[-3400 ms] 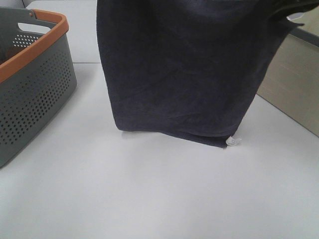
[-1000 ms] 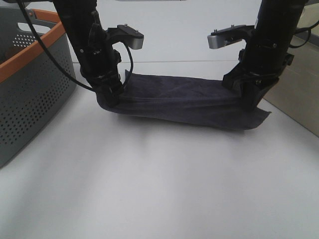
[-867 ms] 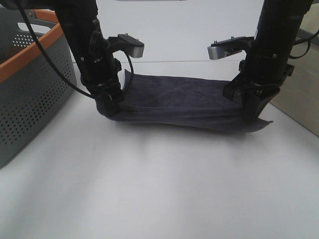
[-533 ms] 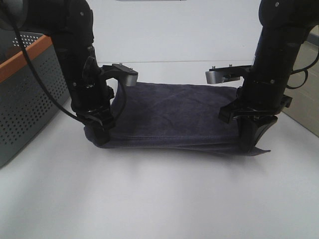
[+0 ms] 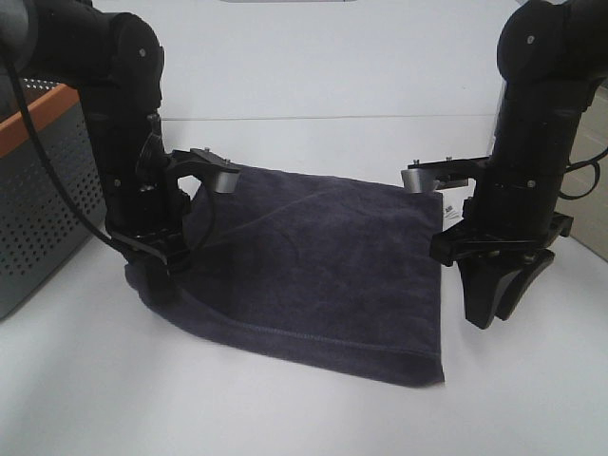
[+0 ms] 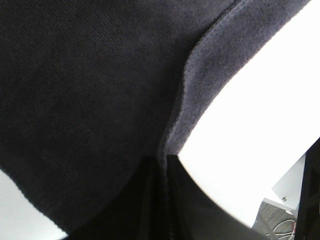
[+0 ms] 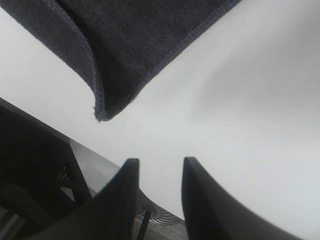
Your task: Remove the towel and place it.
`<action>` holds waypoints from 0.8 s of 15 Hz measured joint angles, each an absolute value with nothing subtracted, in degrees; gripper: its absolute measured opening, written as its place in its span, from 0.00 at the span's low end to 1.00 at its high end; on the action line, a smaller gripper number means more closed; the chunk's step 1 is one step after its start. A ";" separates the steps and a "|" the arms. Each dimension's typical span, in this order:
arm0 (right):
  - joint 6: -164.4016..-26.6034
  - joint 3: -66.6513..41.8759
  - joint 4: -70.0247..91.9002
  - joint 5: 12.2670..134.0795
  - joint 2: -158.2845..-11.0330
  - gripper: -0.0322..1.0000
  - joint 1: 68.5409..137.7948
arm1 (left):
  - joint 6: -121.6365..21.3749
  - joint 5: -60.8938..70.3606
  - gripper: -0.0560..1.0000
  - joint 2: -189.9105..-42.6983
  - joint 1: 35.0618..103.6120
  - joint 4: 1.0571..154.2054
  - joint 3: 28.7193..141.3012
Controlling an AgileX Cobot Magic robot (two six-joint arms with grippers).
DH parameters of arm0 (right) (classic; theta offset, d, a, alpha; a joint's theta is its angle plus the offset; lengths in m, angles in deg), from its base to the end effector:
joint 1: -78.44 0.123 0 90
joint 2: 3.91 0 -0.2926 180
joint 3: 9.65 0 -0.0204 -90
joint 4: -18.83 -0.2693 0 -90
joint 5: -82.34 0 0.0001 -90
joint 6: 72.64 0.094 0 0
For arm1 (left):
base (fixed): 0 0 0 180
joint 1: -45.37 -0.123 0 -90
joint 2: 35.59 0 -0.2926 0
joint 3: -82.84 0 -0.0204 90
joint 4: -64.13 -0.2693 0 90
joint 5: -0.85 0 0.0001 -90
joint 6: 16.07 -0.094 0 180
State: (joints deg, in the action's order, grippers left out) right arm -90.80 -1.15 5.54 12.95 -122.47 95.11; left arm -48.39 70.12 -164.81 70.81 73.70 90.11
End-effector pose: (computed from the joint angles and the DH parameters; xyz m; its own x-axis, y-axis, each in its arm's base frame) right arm 0.3216 0.1174 0.1457 -0.8442 -0.4892 0.2190 -0.4311 0.8626 0.2649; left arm 0.3609 -0.1879 0.1333 -0.5839 0.8065 0.0925 0.7767 0.5882 -0.2255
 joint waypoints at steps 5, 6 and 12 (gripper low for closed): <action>-82.38 -1.15 4.68 12.95 -122.47 0.59 95.11 | -43.86 70.18 0.71 -164.81 70.81 74.62 90.11; -81.01 -1.15 4.68 12.95 -122.47 0.59 95.11 | -43.46 70.24 0.73 -164.81 70.81 74.62 90.11; -75.45 -5.11 6.06 12.90 -114.22 0.60 95.11 | -32.46 70.24 0.79 -161.49 70.81 73.99 99.85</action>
State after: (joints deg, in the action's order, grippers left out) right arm -75.45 -5.11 6.06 12.90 -114.22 95.11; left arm -32.46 70.24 -161.49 70.81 73.99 99.85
